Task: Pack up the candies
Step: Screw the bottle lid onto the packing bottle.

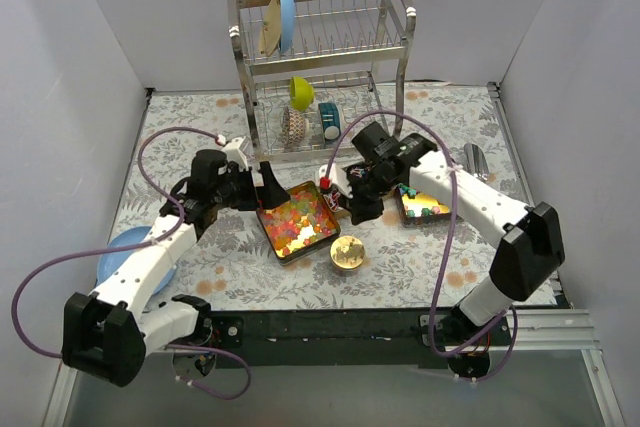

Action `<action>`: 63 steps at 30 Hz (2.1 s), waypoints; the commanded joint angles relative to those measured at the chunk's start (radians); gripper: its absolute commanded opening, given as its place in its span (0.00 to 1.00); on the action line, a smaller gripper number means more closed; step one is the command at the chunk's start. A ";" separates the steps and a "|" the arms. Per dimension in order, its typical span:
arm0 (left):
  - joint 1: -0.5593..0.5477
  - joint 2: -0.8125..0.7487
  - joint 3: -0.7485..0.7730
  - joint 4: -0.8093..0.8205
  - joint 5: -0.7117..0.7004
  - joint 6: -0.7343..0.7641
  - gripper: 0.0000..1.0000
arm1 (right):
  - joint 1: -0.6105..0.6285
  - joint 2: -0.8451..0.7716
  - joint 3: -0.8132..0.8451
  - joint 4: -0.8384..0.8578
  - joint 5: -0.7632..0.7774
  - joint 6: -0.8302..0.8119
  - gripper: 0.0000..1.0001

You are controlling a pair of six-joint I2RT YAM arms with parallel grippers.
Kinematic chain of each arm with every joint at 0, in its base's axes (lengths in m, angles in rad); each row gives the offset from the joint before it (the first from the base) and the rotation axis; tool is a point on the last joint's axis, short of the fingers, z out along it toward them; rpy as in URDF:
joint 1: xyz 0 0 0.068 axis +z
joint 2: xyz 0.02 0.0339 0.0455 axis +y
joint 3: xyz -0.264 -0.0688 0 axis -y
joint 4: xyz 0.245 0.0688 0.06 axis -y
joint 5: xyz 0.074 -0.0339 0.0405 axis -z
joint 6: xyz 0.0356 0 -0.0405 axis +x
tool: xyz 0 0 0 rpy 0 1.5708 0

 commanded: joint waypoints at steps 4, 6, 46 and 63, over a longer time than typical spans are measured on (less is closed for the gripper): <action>0.078 -0.203 -0.079 -0.003 0.070 -0.052 0.98 | 0.144 0.033 -0.099 0.007 0.102 -0.189 0.30; 0.094 -0.240 -0.105 0.000 0.083 -0.052 0.98 | 0.154 0.050 -0.108 -0.001 0.113 -0.206 0.31; -0.142 -0.369 -0.385 0.270 0.173 -0.112 0.98 | 0.343 0.129 -0.346 0.192 0.216 -0.140 0.41; -0.194 -0.320 -0.417 0.329 0.160 -0.067 0.98 | 0.216 0.007 -0.464 0.090 0.231 -0.090 0.42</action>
